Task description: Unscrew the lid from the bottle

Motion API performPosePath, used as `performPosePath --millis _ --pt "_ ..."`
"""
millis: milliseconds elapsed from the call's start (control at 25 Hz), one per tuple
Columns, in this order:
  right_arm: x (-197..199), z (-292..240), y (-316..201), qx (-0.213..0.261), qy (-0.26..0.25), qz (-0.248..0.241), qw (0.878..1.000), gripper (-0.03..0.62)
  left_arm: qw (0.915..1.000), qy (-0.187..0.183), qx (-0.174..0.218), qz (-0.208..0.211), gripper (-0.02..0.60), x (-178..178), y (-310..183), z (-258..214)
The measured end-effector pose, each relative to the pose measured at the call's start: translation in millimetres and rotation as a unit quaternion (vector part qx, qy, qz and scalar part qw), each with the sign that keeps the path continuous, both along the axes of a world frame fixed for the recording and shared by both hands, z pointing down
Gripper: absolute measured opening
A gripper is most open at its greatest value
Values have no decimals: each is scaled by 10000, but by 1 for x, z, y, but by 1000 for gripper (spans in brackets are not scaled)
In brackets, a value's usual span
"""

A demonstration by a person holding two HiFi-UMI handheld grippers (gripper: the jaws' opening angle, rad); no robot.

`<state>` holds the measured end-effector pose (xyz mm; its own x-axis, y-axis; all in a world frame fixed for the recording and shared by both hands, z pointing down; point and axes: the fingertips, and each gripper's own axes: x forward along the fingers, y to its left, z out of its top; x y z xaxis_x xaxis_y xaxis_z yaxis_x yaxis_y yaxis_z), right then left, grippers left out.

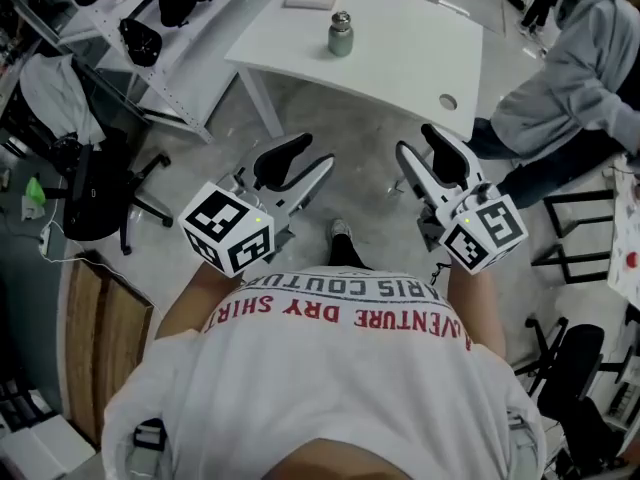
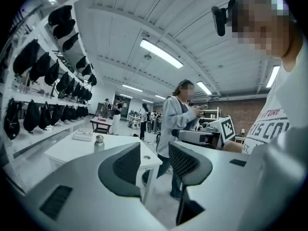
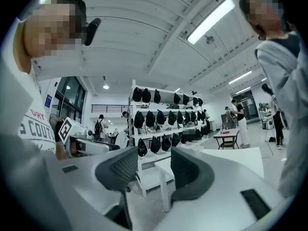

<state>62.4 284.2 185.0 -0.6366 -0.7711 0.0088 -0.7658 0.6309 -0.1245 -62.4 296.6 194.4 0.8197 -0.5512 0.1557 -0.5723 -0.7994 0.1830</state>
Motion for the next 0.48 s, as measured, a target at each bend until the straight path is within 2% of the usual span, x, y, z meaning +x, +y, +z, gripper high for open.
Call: performPosePath --millis 240,480 --pt "14 11 -82 -204 71 -130 9997 252 9995 -110 -257 -135 262 16 -80 15" --pt "26 20 -154 -247 150 -275 9992 286 9987 -277 -316 -275 302 34 -156 26"
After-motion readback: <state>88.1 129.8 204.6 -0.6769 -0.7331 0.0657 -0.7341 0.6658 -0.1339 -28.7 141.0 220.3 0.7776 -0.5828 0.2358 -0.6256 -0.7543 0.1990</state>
